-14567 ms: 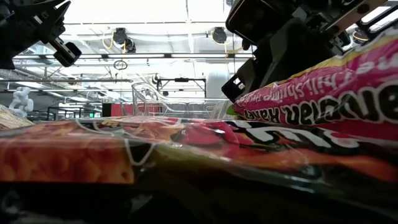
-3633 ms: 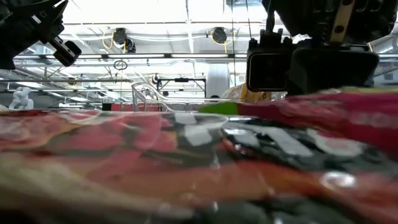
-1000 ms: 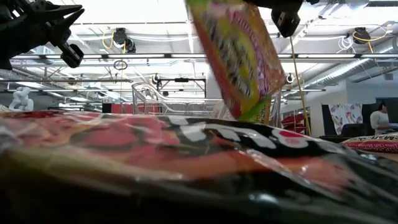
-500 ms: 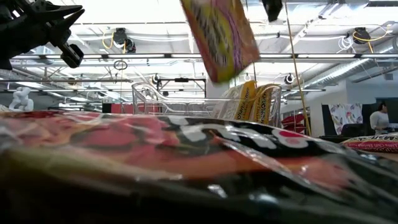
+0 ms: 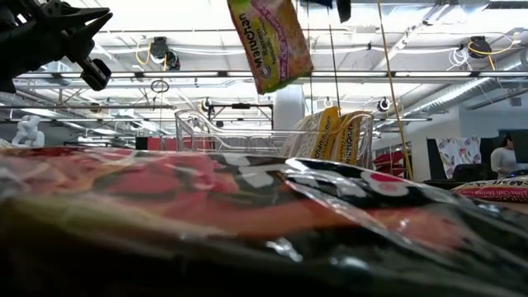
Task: Sort Maruchan noodles
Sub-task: Put the green noodle pack into the top right transparent bin
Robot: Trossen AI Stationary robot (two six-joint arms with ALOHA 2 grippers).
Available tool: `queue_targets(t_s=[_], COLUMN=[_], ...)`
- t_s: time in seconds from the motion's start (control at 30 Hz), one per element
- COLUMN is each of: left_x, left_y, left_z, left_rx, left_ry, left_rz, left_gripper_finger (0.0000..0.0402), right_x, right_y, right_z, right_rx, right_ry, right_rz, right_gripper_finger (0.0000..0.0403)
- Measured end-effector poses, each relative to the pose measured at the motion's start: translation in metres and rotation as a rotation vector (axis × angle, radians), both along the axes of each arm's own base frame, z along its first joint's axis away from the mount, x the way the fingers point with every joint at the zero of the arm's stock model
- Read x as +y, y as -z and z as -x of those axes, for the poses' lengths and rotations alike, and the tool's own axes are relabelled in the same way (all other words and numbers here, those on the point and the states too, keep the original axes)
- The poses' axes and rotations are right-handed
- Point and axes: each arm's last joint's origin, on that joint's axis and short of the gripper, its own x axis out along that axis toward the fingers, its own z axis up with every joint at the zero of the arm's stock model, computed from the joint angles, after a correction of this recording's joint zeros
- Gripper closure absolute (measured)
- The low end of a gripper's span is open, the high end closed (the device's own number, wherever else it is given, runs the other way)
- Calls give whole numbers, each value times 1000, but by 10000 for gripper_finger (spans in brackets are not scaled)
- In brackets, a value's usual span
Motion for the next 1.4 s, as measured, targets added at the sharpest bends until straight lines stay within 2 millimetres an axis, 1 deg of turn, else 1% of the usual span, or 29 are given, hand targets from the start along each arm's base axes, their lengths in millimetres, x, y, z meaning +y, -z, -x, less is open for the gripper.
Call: queue_targets(t_s=[0.37, 0.53, 0.73, 0.93, 1.07, 1.33, 1.4], left_x=[0, 0, 0, 0, 0, 0, 0], left_y=[0, 0, 0, 0, 0, 0, 0], left_z=[0, 0, 0, 0, 0, 0, 0], left_rx=[-3, -7, -9, -9, -9, -9, -9], left_ry=[-4, -11, -12, -12, -12, -12, -12], left_rz=[-13, -34, -37, -38, -38, -38, -38], left_gripper_finger=[376, 376, 376, 376, 376, 376, 376], right_x=[-57, -82, -111, -132, -141, -147, -148], right_y=[-1, 1, 11, 30, 46, 83, 89], right_z=[3, 6, 6, -1, -8, -27, -30], right_rx=[-3, -2, 29, 86, 127, 201, 209], right_ry=[194, 190, 220, 217, 207, 167, 168], right_rz=[12, -4, -28, -70, -114, -195, -211], right_gripper_finger=[403, 403, 403, 403, 403, 403, 403])
